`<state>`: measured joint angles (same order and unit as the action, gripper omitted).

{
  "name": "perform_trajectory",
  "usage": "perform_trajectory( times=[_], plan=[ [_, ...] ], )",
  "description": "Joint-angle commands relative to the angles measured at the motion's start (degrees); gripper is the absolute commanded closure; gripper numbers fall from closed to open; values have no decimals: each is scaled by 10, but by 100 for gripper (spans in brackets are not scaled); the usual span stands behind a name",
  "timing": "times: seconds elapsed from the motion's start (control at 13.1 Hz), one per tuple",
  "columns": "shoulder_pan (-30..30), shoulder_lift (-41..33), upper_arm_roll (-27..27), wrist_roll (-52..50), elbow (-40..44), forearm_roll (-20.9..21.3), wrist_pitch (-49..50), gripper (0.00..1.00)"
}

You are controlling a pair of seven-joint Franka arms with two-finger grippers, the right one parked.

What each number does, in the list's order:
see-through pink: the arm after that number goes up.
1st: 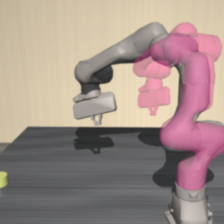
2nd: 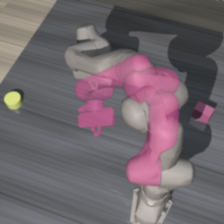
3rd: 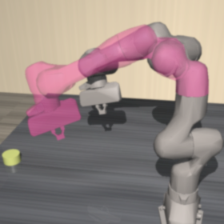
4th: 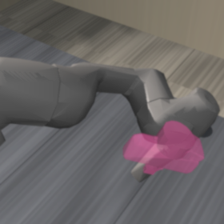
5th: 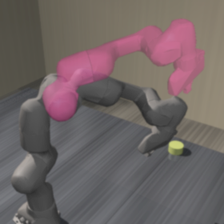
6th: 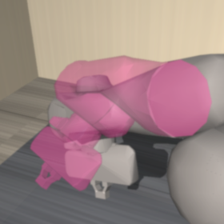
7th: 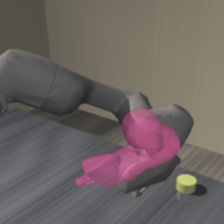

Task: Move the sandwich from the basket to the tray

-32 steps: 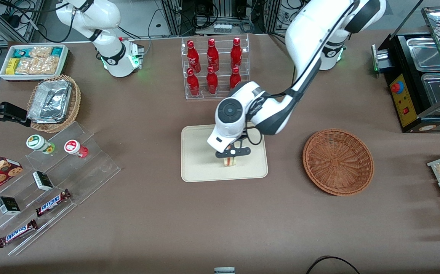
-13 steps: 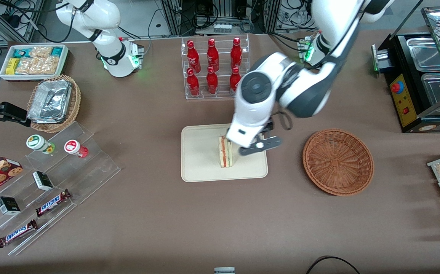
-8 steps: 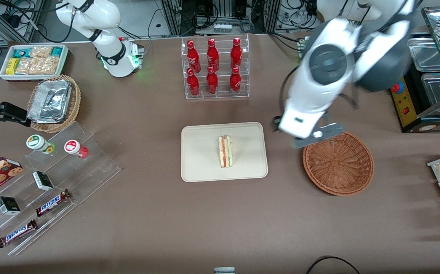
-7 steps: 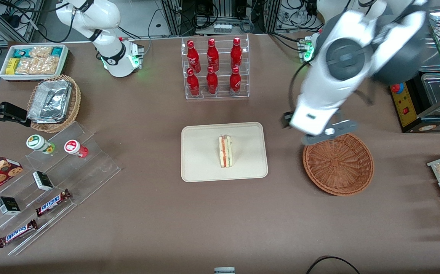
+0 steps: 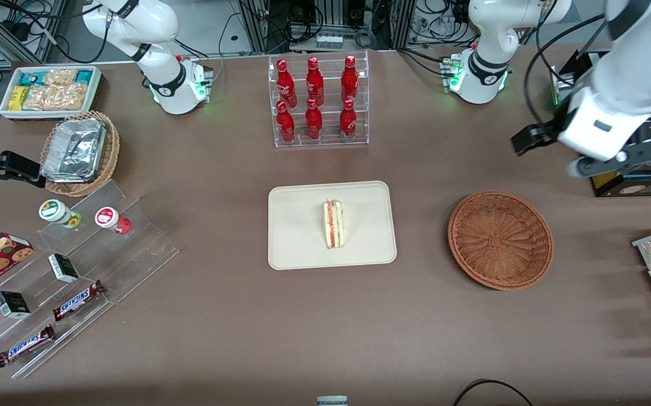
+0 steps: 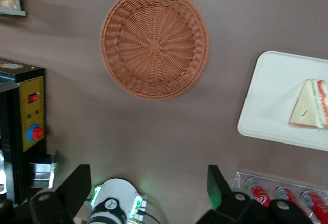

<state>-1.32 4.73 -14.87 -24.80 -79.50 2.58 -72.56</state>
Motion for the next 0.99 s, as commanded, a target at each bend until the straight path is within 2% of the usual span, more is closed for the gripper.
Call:
perform_trajectory(
  times=[0.0,0.15,0.3,0.46,0.69,0.91],
  plan=[
    [-35,-52,-4,61,-61,-19,-3,0],
    [-29,-63,34,91,-73,-24,-2,0],
    [27,-73,110,113,-84,-30,-3,0],
    [61,-74,149,131,-84,-30,-4,0],
    [63,-67,152,130,-73,-29,-11,0],
    [69,-33,158,126,-16,-36,4,0]
  ],
)
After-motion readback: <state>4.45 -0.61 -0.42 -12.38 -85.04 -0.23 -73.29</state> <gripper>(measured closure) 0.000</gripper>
